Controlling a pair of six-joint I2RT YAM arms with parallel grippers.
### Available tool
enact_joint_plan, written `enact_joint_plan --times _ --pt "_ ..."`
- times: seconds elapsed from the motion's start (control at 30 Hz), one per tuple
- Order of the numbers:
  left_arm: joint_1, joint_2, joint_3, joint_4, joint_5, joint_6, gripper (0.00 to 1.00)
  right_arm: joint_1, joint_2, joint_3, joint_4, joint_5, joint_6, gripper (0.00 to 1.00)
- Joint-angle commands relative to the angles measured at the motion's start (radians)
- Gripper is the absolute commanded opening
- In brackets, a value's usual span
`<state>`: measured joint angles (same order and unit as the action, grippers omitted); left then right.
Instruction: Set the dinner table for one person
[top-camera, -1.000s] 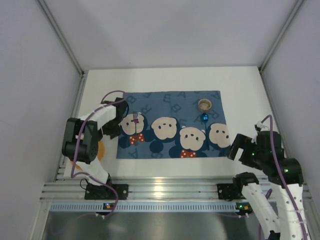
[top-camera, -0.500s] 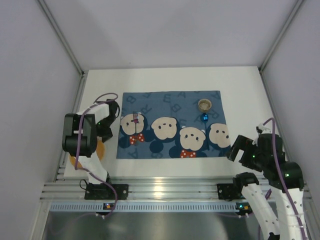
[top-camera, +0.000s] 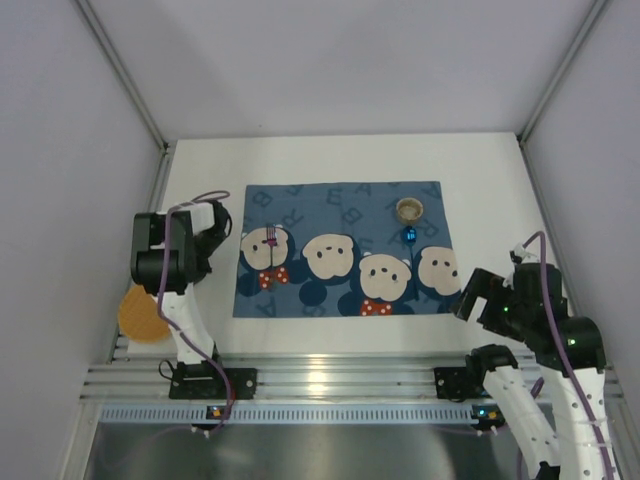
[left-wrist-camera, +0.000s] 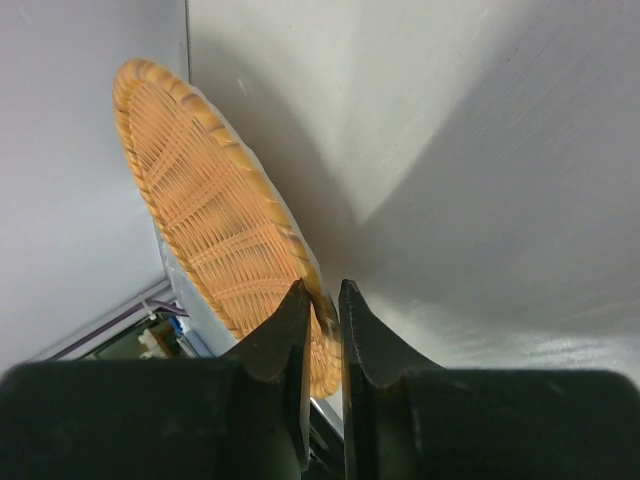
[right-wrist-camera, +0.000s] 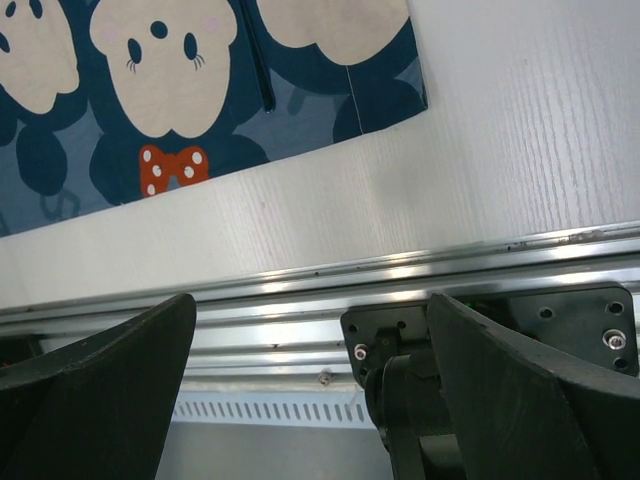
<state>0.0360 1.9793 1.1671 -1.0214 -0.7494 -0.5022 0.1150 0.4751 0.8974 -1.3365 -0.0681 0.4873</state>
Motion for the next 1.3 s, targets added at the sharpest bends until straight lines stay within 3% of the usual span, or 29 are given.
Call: enact_joint_plan --times 0.0,0.3,0.7,0.87,1.0,1.13,1.27 --pt "0.004 0.052 0.014 0.093 0.139 0.010 0.00 0.009 0.017 0.037 -0.023 0.024 -0.021 1.00" --pt "-0.065 -0.097 0.155 0.015 0.073 0.050 0.00 0.009 0.042 0.012 0.019 0.005 -0.023 1.00" --pt "-0.229 -0.122 0.614 -0.247 0.085 0.017 0.00 0.009 0.062 0.006 0.062 -0.016 0.005 1.00" --pt "-0.341 -0.083 0.810 -0.339 0.027 0.008 0.00 0.009 0.060 0.012 0.062 -0.013 0.013 1.00" --pt "-0.462 -0.074 0.914 -0.339 0.063 0.056 0.00 0.009 0.056 0.017 0.062 -0.009 0.016 1.00" --pt "-0.620 -0.086 0.876 -0.188 0.117 0.149 0.00 0.009 0.056 0.020 0.060 -0.009 0.022 1.00" --pt "-0.771 -0.030 0.870 -0.138 0.110 0.175 0.00 0.009 0.054 0.032 0.053 -0.004 0.025 1.00"
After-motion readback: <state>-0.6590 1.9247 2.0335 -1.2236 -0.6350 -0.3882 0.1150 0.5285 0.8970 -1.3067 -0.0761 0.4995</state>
